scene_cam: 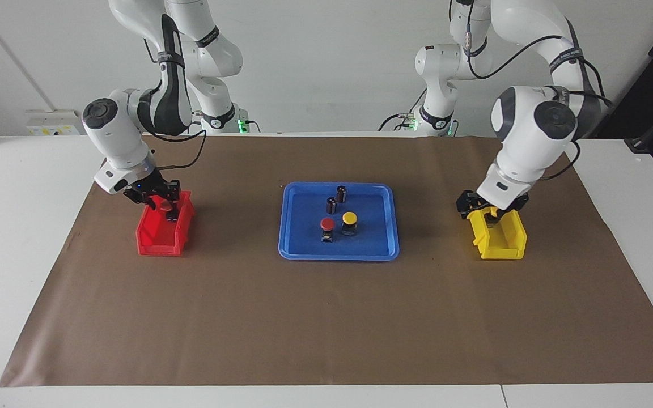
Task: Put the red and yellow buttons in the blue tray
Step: 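Grasp the second red button with the right gripper and carry it to the tray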
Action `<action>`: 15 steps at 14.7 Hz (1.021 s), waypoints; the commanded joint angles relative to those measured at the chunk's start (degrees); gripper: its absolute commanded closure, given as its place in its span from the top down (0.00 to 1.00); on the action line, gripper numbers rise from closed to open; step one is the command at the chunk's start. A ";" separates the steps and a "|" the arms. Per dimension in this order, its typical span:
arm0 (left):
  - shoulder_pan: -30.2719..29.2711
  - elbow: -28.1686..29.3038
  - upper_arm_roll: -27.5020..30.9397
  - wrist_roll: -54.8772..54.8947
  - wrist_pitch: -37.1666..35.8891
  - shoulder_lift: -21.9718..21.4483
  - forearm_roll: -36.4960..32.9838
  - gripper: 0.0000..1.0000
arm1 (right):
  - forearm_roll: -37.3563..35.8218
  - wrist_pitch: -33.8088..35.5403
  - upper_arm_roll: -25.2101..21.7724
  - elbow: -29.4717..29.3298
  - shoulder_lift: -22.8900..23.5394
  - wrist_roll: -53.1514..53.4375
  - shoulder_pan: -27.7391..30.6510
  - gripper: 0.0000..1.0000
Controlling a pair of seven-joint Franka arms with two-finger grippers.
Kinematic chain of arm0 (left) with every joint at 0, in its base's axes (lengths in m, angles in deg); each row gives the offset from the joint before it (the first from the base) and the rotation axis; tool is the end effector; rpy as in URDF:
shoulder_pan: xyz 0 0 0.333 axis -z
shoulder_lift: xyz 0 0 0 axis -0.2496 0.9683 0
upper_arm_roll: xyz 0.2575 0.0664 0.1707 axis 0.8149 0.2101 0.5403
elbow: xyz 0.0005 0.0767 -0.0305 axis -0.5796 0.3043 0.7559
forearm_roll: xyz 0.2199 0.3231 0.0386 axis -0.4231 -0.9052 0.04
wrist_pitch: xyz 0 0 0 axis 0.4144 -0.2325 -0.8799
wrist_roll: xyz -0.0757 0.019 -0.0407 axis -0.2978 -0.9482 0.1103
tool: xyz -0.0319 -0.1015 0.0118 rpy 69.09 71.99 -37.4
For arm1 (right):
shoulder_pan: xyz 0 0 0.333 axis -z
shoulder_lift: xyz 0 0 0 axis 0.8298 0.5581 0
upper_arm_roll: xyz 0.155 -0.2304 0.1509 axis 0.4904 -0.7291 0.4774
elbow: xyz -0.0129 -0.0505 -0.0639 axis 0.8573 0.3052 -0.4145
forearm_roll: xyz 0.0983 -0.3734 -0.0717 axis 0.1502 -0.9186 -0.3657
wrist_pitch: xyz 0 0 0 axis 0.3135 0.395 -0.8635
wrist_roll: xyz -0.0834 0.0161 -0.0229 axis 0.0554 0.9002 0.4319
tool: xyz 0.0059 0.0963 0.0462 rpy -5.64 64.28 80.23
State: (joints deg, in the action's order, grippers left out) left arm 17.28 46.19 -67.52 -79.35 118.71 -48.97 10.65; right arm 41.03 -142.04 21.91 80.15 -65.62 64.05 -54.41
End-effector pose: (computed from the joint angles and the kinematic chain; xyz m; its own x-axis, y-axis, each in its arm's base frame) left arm 0.5903 -0.0625 0.4433 0.9909 -0.1197 -0.0612 -0.1212 -0.9924 -0.0215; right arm 0.4822 -0.0672 0.3526 0.9966 0.0767 -0.0303 0.0766 -0.9970 -0.0060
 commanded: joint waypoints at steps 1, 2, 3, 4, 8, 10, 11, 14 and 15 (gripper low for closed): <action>-3.87 5.42 -0.91 4.12 5.80 -2.00 -0.64 0.86 | 0.96 -1.36 0.53 2.33 -1.84 -1.38 0.44 0.40; -4.31 6.57 -0.90 4.30 6.86 -2.35 -0.64 0.78 | 0.96 -1.36 0.53 2.24 -1.93 -1.47 0.44 0.30; -5.01 8.32 -0.90 4.30 7.91 -3.14 -0.73 0.74 | 0.96 -1.27 0.53 1.81 -1.84 -1.82 0.53 0.23; -5.37 10.77 -0.99 4.56 9.32 -4.28 -0.73 0.71 | 0.96 -0.23 0.53 0.32 -1.32 -2.34 0.44 0.18; -6.16 17.30 -0.99 5.18 13.73 -6.75 -0.64 0.71 | 0.35 20.11 0.79 -21.94 5.87 -2.44 -1.83 0.18; -6.16 18.96 -0.99 5.18 13.73 -7.63 -0.64 0.71 | 0.35 26.83 0.79 -32.34 9.57 0.70 -6.21 0.18; -6.25 19.67 -0.99 5.18 13.73 -8.06 -0.64 0.71 | 0.78 27.37 0.79 -35.17 10.81 5.34 -9.28 0.19; -6.25 21.16 -0.99 5.09 13.81 -8.68 -0.64 0.71 | 1.14 19.94 0.88 -36.34 13.01 25.52 -21.84 0.18; -6.25 22.04 -0.99 5.01 14.25 -9.12 -0.64 0.71 | 2.53 17.04 0.97 -36.34 14.67 32.39 -25.54 0.18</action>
State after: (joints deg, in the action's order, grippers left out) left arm 11.97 64.77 -67.80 -74.95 130.87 -55.66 10.65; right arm 42.07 -121.42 23.02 45.54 -54.68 86.33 -74.56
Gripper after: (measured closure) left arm 0.286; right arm 0.586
